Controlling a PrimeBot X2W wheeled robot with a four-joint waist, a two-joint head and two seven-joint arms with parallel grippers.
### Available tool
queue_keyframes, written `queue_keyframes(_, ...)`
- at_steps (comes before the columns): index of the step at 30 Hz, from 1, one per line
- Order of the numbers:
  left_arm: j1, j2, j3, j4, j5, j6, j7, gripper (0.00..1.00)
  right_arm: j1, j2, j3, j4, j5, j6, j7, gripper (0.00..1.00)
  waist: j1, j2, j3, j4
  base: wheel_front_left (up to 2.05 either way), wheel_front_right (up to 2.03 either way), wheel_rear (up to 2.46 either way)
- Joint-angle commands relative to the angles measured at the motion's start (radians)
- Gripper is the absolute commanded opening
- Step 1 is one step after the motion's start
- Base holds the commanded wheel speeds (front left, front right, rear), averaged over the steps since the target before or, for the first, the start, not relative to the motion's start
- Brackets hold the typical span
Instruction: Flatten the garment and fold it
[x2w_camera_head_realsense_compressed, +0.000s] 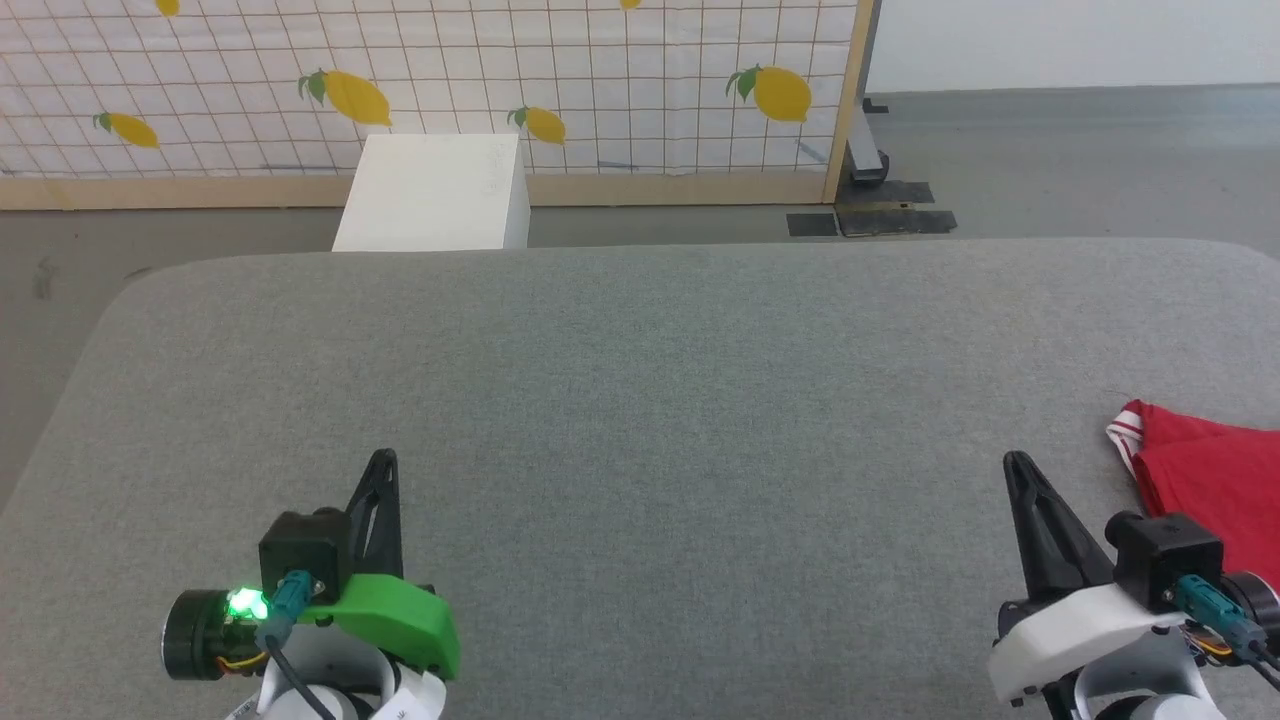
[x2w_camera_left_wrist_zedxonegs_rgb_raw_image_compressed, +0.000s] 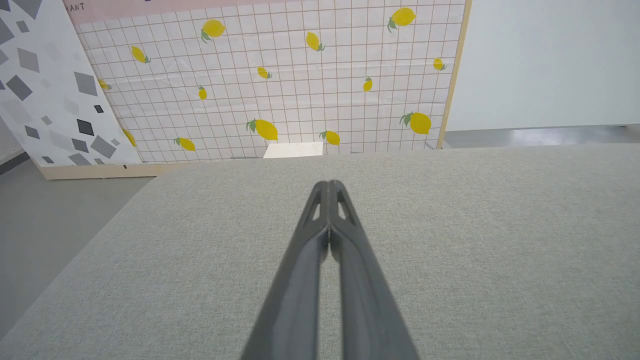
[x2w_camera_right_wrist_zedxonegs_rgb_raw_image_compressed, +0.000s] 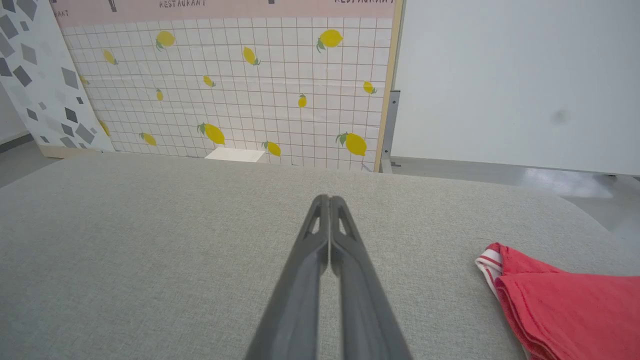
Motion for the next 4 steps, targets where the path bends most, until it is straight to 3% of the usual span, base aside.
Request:
queue_keyframes(1, 0.016, -0.015, 0.014, -0.002, 0.016, -0.011, 0.003, 0.0, -0.021, 0.002, 0.005, 0.005, -0.012, -0.001, 0.005, 0.0, 0.0, 0.0, 0.0, 0.0, 0.0, 0.0, 0.0)
queue_keyframes(4, 0.017, -0.023, 0.025, -0.004, 0.027, -0.018, 0.008, 0.0, -0.024, 0.002, 0.007, 0.005, -0.015, -0.001, 0.006, 0.0, 0.0, 0.0, 0.001, 0.0, 0.0, 0.0, 0.0)
